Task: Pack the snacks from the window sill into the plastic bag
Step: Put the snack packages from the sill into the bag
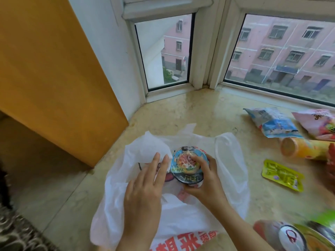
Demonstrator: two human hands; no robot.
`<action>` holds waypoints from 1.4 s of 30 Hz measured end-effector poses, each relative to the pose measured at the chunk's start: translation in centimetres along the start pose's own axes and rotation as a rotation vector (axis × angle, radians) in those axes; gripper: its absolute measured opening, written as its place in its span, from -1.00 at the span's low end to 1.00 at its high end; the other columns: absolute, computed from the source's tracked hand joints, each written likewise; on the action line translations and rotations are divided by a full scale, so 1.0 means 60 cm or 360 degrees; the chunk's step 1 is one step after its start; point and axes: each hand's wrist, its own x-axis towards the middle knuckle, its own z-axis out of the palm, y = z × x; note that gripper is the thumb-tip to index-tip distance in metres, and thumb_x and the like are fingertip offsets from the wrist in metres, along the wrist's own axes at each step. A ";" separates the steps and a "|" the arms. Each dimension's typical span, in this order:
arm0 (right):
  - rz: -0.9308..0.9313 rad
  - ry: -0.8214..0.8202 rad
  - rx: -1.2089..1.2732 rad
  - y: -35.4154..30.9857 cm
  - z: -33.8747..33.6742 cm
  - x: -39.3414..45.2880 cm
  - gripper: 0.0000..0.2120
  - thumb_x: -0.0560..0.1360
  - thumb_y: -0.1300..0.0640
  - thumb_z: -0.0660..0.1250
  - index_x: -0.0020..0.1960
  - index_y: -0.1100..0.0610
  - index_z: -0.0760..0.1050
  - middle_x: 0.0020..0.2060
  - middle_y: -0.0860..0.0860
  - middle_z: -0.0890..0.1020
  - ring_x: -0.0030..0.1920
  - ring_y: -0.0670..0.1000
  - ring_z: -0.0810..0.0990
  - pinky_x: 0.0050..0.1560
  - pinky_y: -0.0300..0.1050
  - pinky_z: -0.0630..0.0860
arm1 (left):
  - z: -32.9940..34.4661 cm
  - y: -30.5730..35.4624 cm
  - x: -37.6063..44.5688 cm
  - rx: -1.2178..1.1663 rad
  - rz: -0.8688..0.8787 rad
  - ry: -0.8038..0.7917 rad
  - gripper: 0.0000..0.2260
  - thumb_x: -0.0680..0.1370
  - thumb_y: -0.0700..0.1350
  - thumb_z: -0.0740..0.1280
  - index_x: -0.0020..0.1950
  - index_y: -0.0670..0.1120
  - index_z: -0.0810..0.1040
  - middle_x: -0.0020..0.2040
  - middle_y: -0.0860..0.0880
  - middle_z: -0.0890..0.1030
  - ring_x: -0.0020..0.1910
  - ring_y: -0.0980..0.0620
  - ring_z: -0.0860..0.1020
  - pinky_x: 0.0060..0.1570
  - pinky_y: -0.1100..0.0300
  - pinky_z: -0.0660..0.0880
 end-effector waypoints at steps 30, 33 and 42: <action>-0.0072 0.0349 -0.1519 -0.033 -0.246 -0.153 -0.53 0.51 -0.09 0.21 0.32 0.14 0.49 0.38 0.11 0.44 0.40 0.14 0.39 0.34 0.20 0.29 | 0.054 0.190 0.020 0.0097 0.0613 0.0090 -0.49 0.47 -0.11 0.28 0.45 -0.06 0.39 0.42 -0.08 0.43 0.37 -0.07 0.40 0.23 -0.09 0.35; 0.0088 0.0327 -0.1613 0.006 -0.320 -0.204 -0.54 0.48 -0.08 0.21 0.29 0.13 0.48 0.36 0.12 0.46 0.36 0.16 0.42 0.31 0.22 0.30 | 0.080 0.264 0.003 -0.0082 0.0831 0.0083 -0.52 0.49 -0.13 0.21 0.43 -0.04 0.42 0.42 -0.03 0.43 0.35 -0.02 0.41 0.19 -0.02 0.36; 0.0276 -0.0017 -0.1617 0.097 -0.455 -0.304 -0.36 0.42 -0.31 0.13 0.32 0.06 0.48 0.38 0.06 0.44 0.40 0.12 0.36 0.36 0.26 0.25 | 0.192 0.424 -0.049 -0.0080 0.1017 -0.0221 -0.55 0.53 0.08 0.17 0.40 0.00 0.43 0.35 0.00 0.50 0.30 0.01 0.50 0.08 0.02 0.50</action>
